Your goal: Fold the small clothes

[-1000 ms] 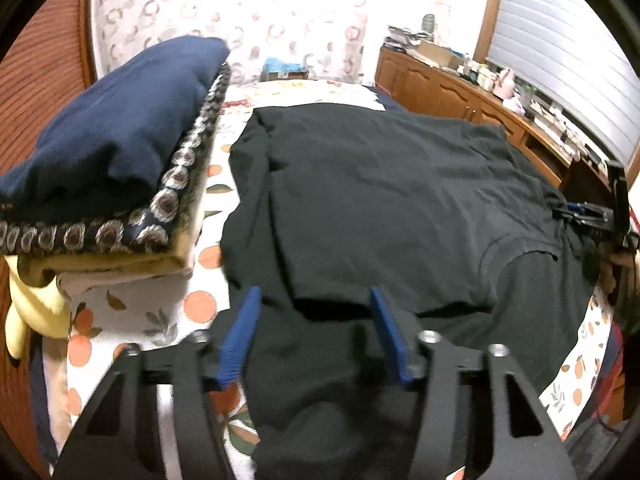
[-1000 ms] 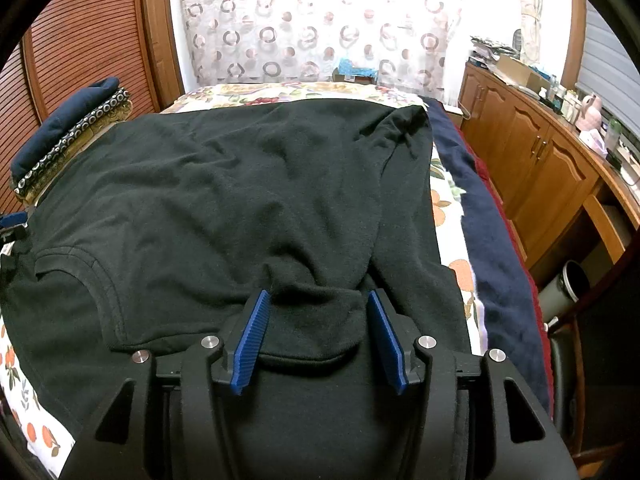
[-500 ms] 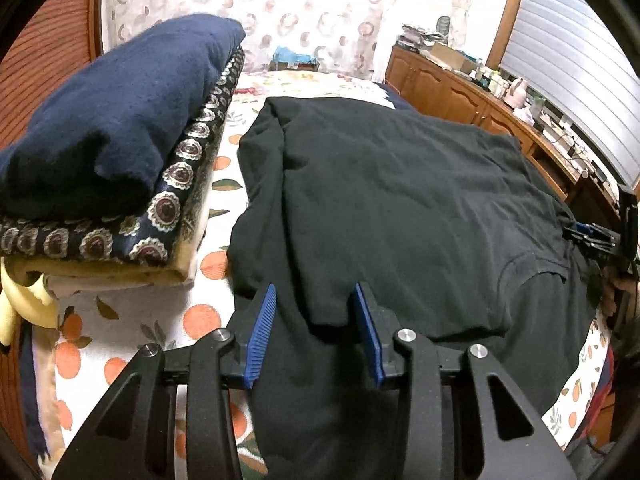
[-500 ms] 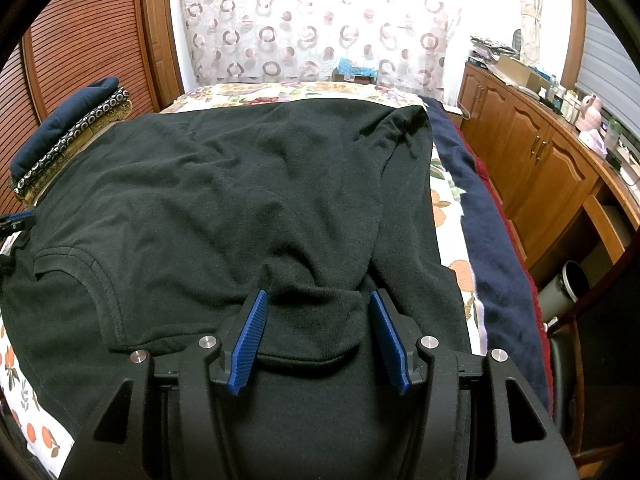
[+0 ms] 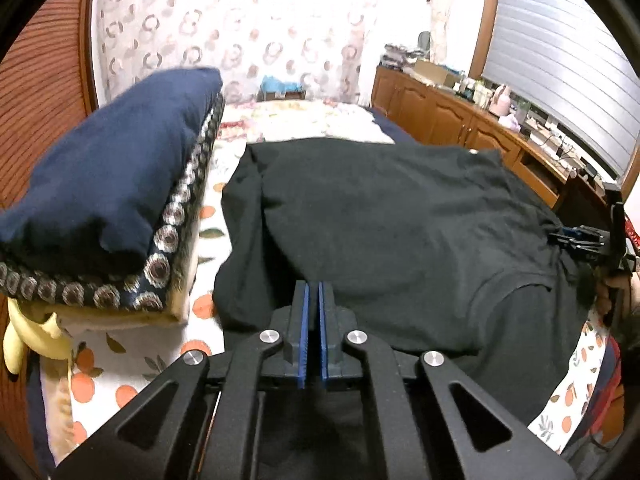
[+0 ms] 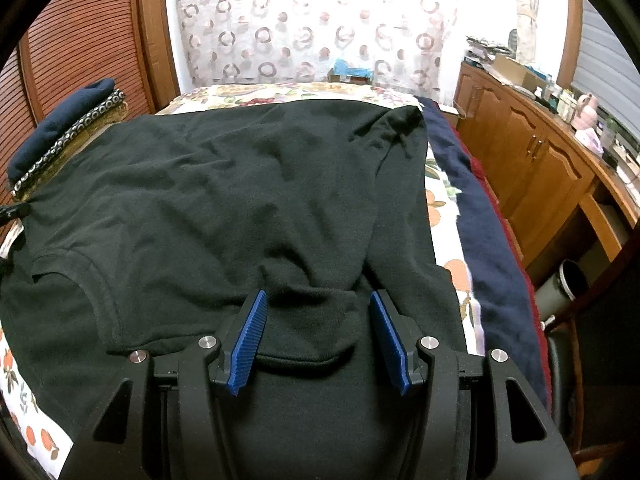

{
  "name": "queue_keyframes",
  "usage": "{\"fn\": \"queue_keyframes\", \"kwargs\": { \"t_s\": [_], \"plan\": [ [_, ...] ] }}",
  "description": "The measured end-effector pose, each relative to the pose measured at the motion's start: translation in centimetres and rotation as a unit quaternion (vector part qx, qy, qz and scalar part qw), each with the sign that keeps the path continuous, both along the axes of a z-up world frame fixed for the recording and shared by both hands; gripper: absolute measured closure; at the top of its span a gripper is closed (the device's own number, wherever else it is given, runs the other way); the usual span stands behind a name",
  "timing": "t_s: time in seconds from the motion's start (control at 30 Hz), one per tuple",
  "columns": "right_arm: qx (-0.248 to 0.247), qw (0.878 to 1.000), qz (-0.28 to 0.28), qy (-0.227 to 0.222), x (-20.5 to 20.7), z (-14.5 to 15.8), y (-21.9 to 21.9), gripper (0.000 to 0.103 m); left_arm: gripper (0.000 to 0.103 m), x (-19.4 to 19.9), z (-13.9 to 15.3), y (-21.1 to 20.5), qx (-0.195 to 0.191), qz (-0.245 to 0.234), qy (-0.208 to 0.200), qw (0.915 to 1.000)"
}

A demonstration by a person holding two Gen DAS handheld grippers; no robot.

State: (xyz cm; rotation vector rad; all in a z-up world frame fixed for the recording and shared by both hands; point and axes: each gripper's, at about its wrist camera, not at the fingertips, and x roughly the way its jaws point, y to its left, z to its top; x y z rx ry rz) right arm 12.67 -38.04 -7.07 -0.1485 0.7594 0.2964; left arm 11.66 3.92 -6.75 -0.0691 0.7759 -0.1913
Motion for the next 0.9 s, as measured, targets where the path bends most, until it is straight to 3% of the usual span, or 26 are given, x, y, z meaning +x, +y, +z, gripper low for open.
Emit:
{"fn": "queue_keyframes", "kwargs": {
  "t_s": [0.07, 0.27, 0.6, 0.9],
  "plan": [
    [-0.001, 1.000, 0.008, -0.005, -0.1, 0.1, 0.2, 0.077, 0.098, -0.1, 0.5, -0.1, -0.002, -0.001, -0.007, 1.0000],
    [0.013, 0.999, 0.030, -0.037, -1.2, 1.2, 0.8, 0.095, 0.098, -1.0, 1.8, -0.6, -0.008, -0.011, -0.027, 0.9996],
    [0.046, 0.993, 0.034, -0.106, -4.7, 5.6, -1.3, 0.097, 0.098, -4.3, 4.2, -0.6, -0.022, -0.021, -0.068, 0.9972],
    [0.050, 0.992, 0.045, -0.111, -9.6, 5.6, -3.3, 0.097, 0.098, -7.4, 3.8, 0.2, -0.035, -0.020, -0.065, 0.9971]
  ]
}}
